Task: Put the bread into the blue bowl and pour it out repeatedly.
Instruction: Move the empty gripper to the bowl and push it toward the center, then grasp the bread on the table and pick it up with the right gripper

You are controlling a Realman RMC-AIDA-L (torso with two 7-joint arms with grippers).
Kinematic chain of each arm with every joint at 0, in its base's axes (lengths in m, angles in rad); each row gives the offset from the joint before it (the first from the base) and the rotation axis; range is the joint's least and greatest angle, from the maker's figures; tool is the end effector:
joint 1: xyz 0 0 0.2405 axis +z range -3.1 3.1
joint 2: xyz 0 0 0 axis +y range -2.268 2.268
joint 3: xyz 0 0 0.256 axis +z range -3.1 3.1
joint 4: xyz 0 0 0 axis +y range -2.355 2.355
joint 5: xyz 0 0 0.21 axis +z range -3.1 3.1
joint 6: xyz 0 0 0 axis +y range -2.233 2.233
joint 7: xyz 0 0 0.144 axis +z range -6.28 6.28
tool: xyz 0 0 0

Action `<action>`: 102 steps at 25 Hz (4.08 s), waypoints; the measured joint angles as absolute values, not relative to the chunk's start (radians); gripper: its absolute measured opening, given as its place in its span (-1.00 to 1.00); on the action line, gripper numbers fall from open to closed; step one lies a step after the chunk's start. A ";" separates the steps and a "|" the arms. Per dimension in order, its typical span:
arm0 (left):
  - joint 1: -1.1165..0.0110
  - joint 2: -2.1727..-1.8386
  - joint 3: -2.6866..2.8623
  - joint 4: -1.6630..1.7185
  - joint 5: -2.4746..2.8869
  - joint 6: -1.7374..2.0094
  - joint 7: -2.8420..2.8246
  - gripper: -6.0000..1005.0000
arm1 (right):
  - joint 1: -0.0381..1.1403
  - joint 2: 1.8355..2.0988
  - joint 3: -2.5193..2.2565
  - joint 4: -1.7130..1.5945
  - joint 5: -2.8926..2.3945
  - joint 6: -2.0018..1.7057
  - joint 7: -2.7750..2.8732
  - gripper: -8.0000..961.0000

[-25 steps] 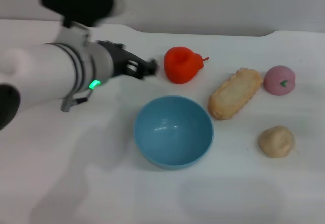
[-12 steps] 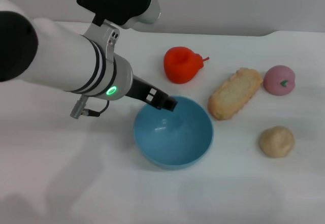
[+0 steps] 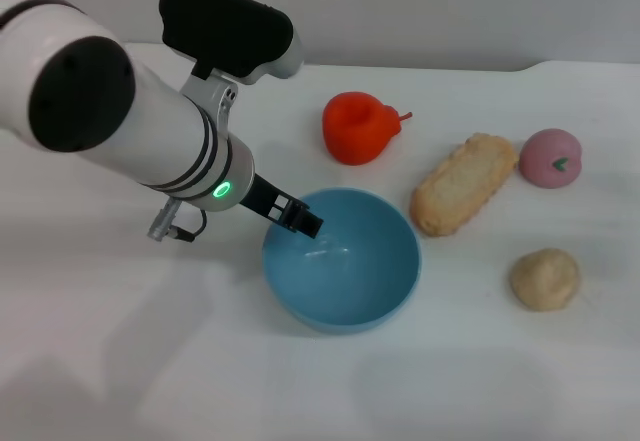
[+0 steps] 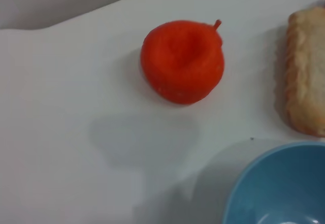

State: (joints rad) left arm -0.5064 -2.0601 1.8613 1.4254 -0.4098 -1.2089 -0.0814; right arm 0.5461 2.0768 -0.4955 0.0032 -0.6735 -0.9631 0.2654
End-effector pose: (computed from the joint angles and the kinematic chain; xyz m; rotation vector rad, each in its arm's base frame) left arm -0.1675 0.3386 -0.0612 -2.2761 -1.0979 0.3579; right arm 0.3725 0.3532 0.0144 -1.3743 0.8159 0.5734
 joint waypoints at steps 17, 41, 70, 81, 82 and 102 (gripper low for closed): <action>-0.620 -2.066 1.905 1.202 -0.486 -1.173 -0.064 0.52 | 0.544 2.077 -0.495 0.003 -0.673 -0.964 0.265 -0.11; -0.662 -2.064 1.877 1.070 -0.618 -1.160 -0.049 -0.71 | 0.527 2.079 -0.495 0.006 -0.673 -0.970 0.265 -0.11; -0.653 -2.059 1.678 1.068 -0.684 -1.117 -0.035 -0.99 | 0.664 2.066 -0.922 -0.638 -1.858 -0.989 2.034 -0.11; -0.659 -2.058 1.677 1.074 -0.684 -1.098 -0.023 -0.99 | 0.815 2.056 -0.912 -0.822 -2.656 -1.218 2.638 -0.11; -0.659 -2.057 1.677 1.074 -0.684 -1.096 -0.023 -0.99 | 0.816 2.056 -0.912 -0.823 -2.665 -1.223 2.648 -0.11; -0.664 -2.056 1.653 1.077 -0.683 -1.074 0.029 -0.99 | 0.663 2.067 -0.859 -0.596 -2.304 -1.028 2.531 -0.10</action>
